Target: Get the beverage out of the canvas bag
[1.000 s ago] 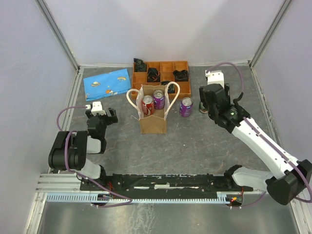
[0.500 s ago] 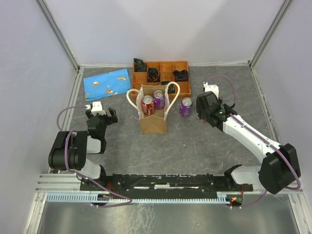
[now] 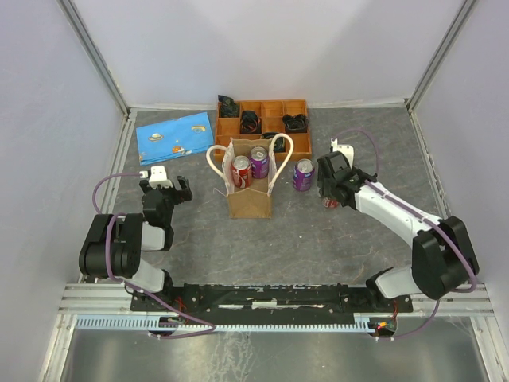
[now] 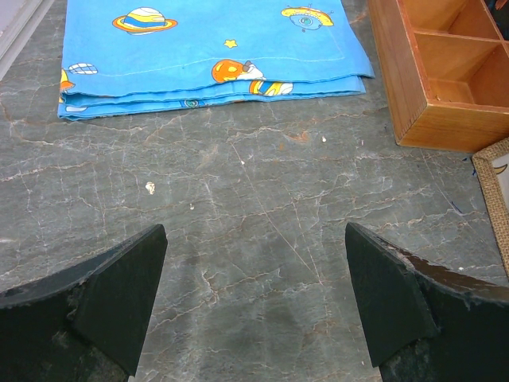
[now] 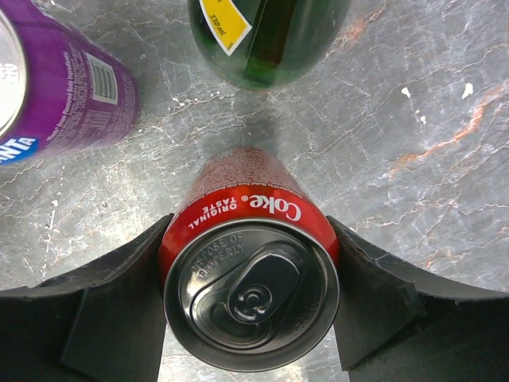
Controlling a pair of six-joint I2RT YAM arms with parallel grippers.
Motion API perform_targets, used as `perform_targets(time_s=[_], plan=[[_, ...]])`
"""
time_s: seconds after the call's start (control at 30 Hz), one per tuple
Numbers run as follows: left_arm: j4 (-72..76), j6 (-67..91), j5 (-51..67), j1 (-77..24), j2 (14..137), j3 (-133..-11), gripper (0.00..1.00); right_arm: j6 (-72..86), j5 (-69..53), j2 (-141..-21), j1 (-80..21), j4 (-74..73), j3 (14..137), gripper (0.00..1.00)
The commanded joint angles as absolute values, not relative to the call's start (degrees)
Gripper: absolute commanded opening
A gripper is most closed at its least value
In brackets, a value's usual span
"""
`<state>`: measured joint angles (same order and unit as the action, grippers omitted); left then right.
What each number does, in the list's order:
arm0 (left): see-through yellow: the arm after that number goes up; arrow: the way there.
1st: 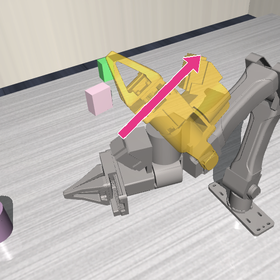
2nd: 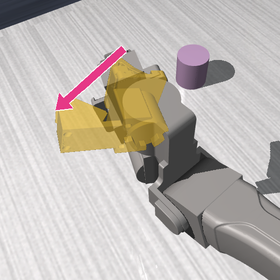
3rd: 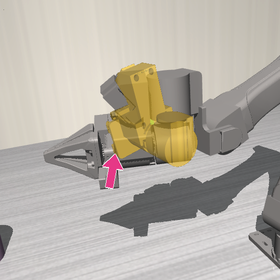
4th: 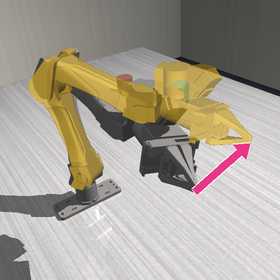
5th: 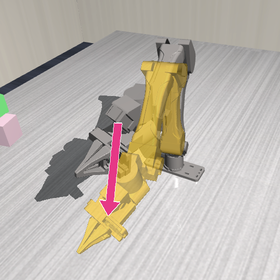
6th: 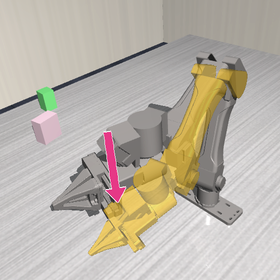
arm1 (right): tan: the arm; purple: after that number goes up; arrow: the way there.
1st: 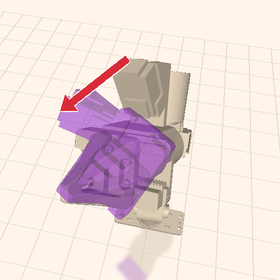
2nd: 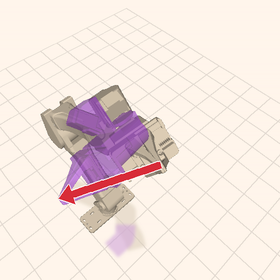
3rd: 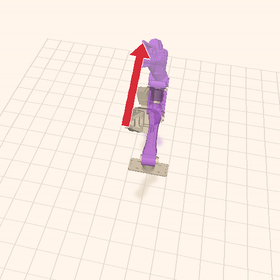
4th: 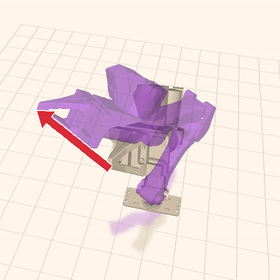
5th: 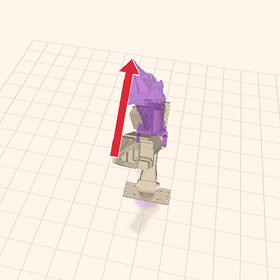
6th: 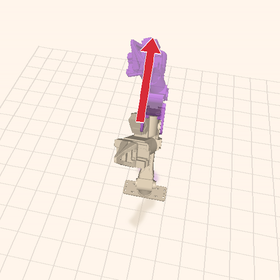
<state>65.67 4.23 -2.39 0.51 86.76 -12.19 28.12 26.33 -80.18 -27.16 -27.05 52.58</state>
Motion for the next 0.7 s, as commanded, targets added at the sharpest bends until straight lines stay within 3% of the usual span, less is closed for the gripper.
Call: perform_targets(time_s=[0.0,0.23,0.37,0.47,0.5,0.53,0.67], plan=[[67.53,1.48,-1.58,0.33,87.09,-13.45,0.99,30.92,26.45,-81.42,-26.33,-22.98,53.29,0.06],[67.54,1.49,-1.59,0.31,87.1,-13.45,0.99,32.66,25.87,-83.28,-25.83,-24.54,53.67,0.18],[67.56,1.49,-1.58,0.29,87.02,-13.45,0.99,32.95,25.9,-83.56,-25.8,-25.5,53.63,0.58],[67.51,1.49,-1.58,0.3,87.01,-13.45,0.99,33.05,26.78,-82.97,-25.81,-26.28,53.77,0.77],[67.57,1.49,-1.6,0.35,87.03,-13.44,0.99,32.98,27.2,-82.64,-25.81,-26.62,53.94,0.92],[67.54,1.49,-1.61,0.35,87.1,-13.43,0.99,32.9,27.58,-82.22,-25.77,-26.92,54.08,0.98],[67.52,1.49,-1.58,0.35,87.03,-13.43,0.99,32.17,28.93,-80.2,-25.8,-27.96,54.94,0.99]])
